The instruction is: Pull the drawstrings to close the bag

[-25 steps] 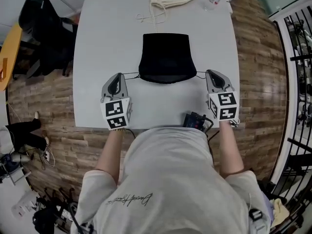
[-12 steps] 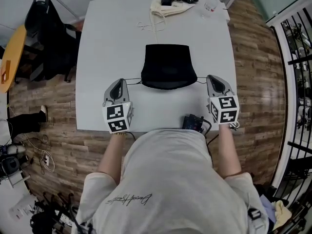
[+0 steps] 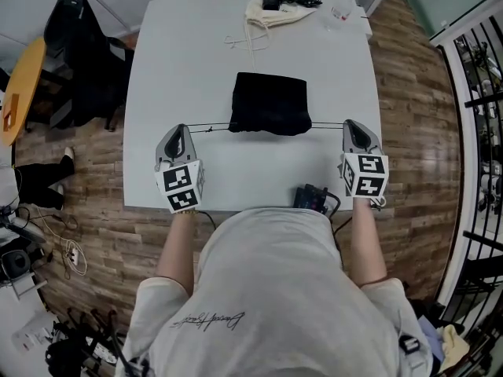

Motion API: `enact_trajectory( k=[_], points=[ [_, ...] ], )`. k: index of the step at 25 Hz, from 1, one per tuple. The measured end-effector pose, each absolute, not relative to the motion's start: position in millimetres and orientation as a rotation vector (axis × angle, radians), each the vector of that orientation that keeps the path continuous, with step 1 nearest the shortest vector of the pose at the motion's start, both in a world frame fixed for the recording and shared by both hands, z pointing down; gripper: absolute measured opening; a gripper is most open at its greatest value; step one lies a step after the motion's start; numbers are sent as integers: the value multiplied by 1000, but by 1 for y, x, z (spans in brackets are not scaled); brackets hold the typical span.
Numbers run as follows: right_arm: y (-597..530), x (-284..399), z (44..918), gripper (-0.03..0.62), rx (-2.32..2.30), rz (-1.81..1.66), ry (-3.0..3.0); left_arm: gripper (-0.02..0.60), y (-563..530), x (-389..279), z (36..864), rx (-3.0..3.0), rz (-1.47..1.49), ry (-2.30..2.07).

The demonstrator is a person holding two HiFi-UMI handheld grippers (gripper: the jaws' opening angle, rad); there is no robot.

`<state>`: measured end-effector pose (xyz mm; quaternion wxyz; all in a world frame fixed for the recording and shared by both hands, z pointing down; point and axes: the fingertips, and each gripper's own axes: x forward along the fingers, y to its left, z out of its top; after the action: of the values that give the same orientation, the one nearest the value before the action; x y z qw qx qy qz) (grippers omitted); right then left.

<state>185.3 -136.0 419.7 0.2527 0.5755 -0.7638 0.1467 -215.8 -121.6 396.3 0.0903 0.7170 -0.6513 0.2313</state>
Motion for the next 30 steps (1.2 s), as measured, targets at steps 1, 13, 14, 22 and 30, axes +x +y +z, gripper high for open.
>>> enact_trajectory(
  k=[1, 13, 14, 22, 30],
  points=[
    [-136, 187, 420, 25, 1579, 398, -2069, 11, -121, -218, 397, 2121, 681, -1945],
    [-138, 233, 409, 25, 1787, 419, -1989, 11, -118, -240, 394, 2047, 616, -2006],
    [-137, 239, 409, 25, 1809, 425, -1979, 11, -118, -243, 393, 2038, 613, -2016],
    [-139, 263, 400, 25, 1888, 423, -1960, 11, -123, -256, 388, 2019, 594, -2057],
    [-133, 265, 411, 25, 1844, 481, -1987, 11, -124, -250, 395, 2040, 533, -1978]
  ],
)
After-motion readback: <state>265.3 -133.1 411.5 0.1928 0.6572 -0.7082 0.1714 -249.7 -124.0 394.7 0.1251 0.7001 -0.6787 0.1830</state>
